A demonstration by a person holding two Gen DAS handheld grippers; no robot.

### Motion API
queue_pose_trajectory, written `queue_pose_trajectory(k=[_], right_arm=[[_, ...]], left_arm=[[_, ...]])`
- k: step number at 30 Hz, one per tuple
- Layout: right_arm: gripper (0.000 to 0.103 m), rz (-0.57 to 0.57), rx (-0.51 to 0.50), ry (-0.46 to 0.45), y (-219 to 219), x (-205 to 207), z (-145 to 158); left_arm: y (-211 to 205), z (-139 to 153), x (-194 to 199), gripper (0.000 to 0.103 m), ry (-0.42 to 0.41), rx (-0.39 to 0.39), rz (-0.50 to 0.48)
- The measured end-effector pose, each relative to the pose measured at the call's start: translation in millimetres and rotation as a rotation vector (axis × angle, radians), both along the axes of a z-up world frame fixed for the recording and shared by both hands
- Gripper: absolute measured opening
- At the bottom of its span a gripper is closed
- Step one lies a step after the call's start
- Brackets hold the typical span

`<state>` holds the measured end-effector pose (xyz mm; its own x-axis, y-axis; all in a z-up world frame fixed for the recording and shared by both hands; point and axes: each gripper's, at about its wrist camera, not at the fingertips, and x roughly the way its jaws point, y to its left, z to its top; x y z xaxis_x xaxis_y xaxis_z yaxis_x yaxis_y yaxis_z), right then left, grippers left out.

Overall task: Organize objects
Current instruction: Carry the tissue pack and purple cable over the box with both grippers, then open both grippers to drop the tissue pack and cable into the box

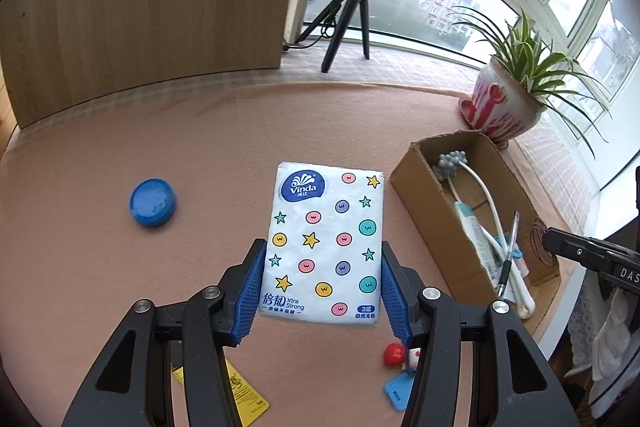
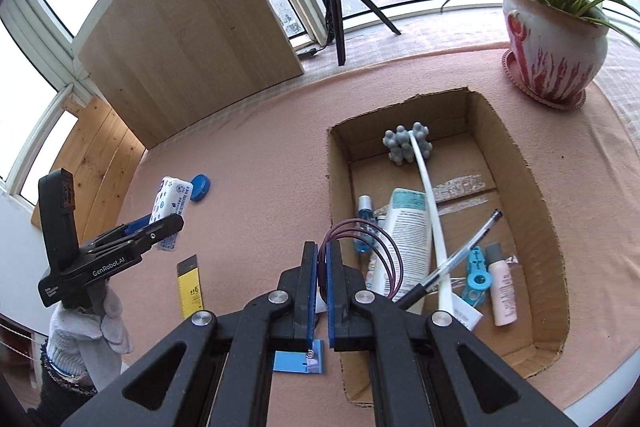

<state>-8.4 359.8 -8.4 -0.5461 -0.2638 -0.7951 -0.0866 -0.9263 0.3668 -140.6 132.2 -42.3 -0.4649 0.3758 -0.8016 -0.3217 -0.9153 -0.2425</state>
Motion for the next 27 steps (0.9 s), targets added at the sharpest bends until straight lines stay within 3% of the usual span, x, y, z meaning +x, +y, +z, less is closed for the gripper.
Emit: queue_pose_trajectory(k=[12,23,26,27], right_arm=[[0.004,-0.075,0.024,-0.020,49,26,-9],[0.004,-0.068,0.034,-0.026,61,35,-17],[0.008,-0.067,0.032,-0.006,64,38,-16],[0.013,-0.058,0.030,-0.007,64,38,-15]], left_arm=[[115,3,-7,0.057,0.007,0.026,-0.157],[178,-4,-9,0.058,0.008,0.010,-0.230],[183,-3,-9,0.078,0.019,0.010,-0.228],[184,-2,-8,0.078,0.024,0.009,-0.230]])
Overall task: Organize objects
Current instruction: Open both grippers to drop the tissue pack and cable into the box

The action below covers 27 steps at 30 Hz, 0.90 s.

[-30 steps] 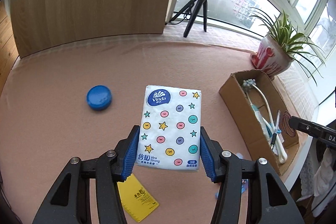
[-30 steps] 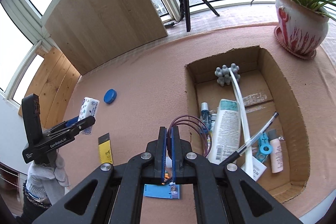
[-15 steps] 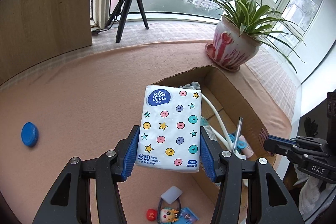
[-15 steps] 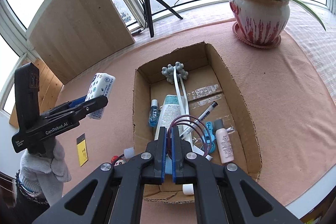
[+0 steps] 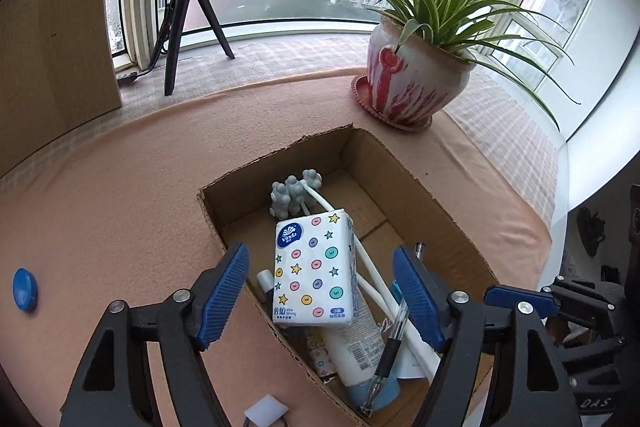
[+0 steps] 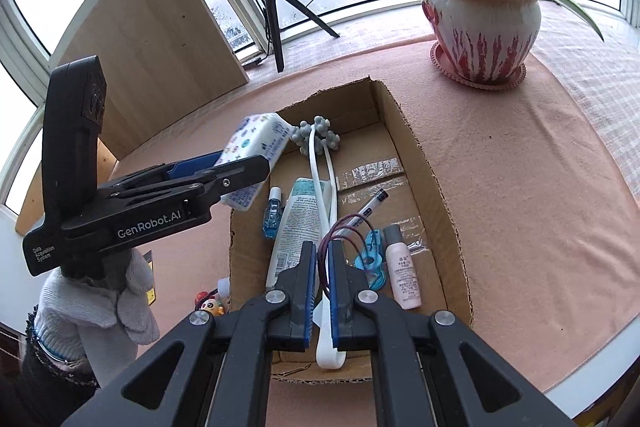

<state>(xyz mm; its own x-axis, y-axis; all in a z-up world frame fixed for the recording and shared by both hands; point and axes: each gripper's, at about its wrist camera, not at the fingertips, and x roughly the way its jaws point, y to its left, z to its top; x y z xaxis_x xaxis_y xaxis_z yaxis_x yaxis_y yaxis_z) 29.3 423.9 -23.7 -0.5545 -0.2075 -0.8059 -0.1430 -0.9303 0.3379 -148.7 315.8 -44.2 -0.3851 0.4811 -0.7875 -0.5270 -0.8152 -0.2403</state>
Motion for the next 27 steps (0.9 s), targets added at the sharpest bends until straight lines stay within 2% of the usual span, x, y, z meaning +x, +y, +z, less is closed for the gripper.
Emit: queue_pose_trajectory(k=[2,3,14,27], right_arm=[[0.058,0.007,0.000,-0.008,0,1,0],[0.064,-0.003,0.004,0.001,1,3,1],[0.065,0.007,0.030,0.023,-8,4,5],[0.065,0.039,-0.006,0.049,-29,0,12]], left_arm=[[-1,1,-1,0.079,0.003,-0.006,0.006],[-3,0,-1,0.079,0.001,-0.006,0.010],[-36,0,-5,0.079,-0.021,0.012,0.079],[-123,1,-7,0.079,-0.036,0.025,0.200]])
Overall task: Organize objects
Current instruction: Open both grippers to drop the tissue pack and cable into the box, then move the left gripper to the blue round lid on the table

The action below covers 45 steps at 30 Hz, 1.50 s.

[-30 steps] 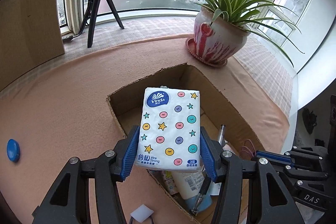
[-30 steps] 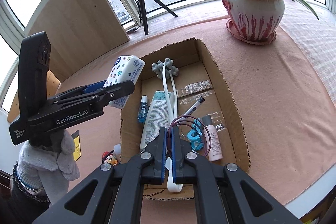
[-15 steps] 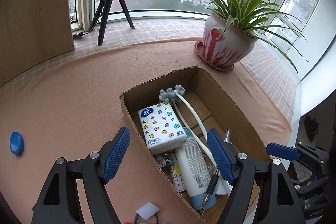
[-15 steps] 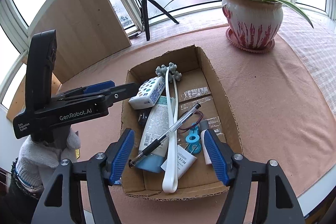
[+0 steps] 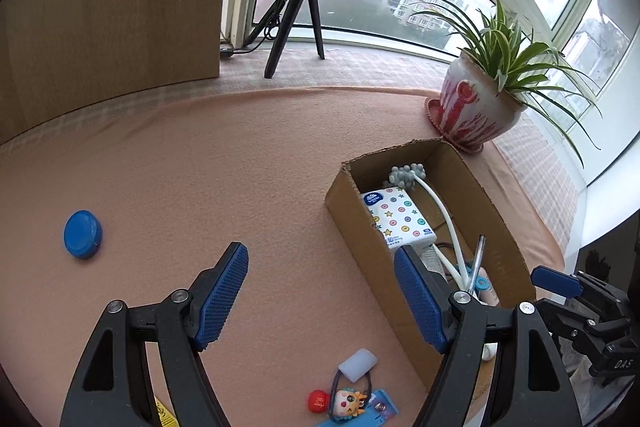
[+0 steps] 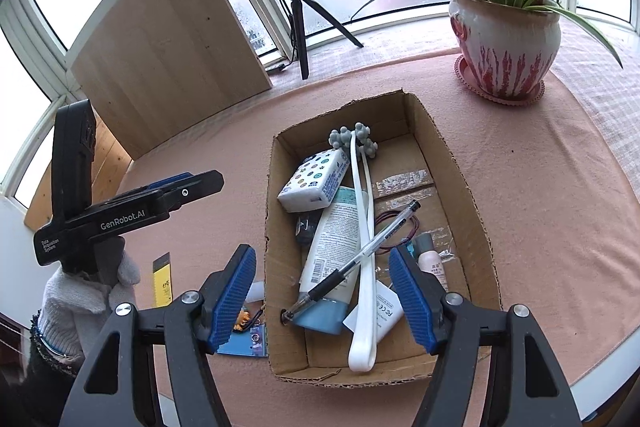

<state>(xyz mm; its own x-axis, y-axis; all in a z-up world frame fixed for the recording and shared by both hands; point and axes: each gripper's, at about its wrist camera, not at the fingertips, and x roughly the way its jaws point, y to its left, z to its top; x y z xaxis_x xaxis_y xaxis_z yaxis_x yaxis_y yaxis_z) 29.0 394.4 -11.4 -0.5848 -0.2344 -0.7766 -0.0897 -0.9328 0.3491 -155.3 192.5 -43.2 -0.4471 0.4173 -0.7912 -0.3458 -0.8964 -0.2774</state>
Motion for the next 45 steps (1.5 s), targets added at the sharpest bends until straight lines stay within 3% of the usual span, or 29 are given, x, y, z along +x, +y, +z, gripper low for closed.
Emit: queue_pose_trajectory(k=[9,20,28,34,45], right_arm=[[0.065,0.126,-0.018,-0.005,-58,-4,0],[0.065,0.261,-0.033,-0.119,-129,-2,-32],[0.065,0.247,0.026,-0.210,-148,12,-65],[0.065,0.173,0.078,-0.238,-151,11,-75],[0.065,0.079,0.111,-0.266,-152,16,-85]], left_arm=[[-70,-7,1,0.079,-0.023,-0.007,0.083],[-138,-20,6,0.079,-0.055,-0.017,0.158],[-173,-32,6,0.079,-0.077,-0.032,0.193],[-197,-38,-5,0.079,-0.092,-0.035,0.236],[-193,-64,-58,0.079,-0.096,-0.092,0.238]])
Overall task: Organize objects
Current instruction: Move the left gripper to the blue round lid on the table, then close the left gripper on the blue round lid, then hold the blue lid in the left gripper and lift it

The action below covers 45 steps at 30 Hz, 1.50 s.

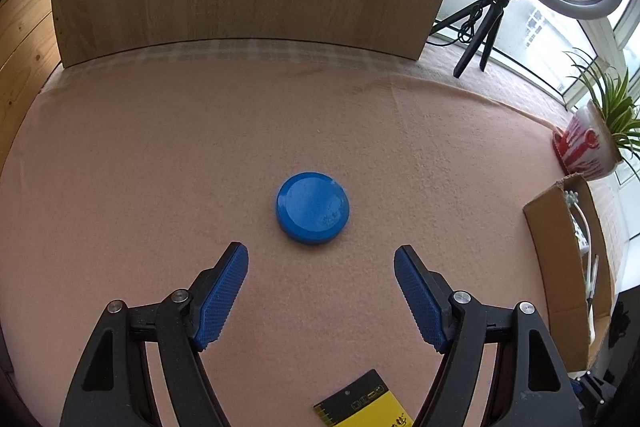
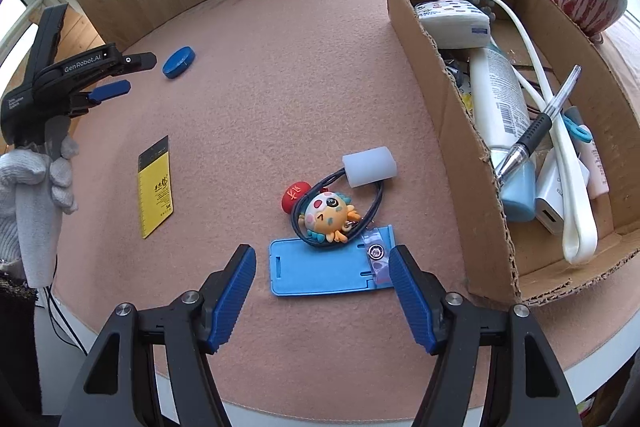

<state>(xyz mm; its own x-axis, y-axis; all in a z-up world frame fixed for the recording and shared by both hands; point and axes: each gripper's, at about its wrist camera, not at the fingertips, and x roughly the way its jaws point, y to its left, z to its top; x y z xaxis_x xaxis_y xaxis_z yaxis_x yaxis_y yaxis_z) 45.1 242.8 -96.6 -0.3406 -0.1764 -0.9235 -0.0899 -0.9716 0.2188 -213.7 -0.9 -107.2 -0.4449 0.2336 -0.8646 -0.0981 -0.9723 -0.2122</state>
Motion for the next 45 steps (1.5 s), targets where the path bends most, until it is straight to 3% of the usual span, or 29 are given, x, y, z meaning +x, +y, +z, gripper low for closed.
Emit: queue_pose_trajectory(k=[8,14,23,29,34,37,42,45], right_arm=[[0.065,-0.084,-0.002,-0.007,8,10,-3],[0.065,-0.104,-0.023,-0.005,10,11,-8],[0.066,0.023,0.110,-0.010,-26,1,-11],[0.067,0.105,0.183,-0.019,-44,-2,-12],[0.068,0.153,0.225,-0.036,-56,-3,-21],[0.068,0.204,0.192,-0.054,-65,3,-20],[0.068,0.306,0.000,-0.066,-80,19,-14],[0.068,0.292,-0.030,-0.057,-80,20,-10]], left_arm=[[4,-25,-36,0.079,-0.003,-0.073,-0.003],[11,-35,-47,0.077,0.000,-0.079,-0.020],[9,-37,-50,0.061,0.011,-0.088,-0.034],[6,-35,-49,0.061,0.006,-0.078,-0.039],[3,-35,-47,0.054,0.013,-0.073,-0.041],[1,-34,-47,0.054,0.011,-0.071,-0.050],[-1,-34,-47,0.054,0.010,-0.066,-0.058],[-2,-34,-47,0.054,0.008,-0.064,-0.063]])
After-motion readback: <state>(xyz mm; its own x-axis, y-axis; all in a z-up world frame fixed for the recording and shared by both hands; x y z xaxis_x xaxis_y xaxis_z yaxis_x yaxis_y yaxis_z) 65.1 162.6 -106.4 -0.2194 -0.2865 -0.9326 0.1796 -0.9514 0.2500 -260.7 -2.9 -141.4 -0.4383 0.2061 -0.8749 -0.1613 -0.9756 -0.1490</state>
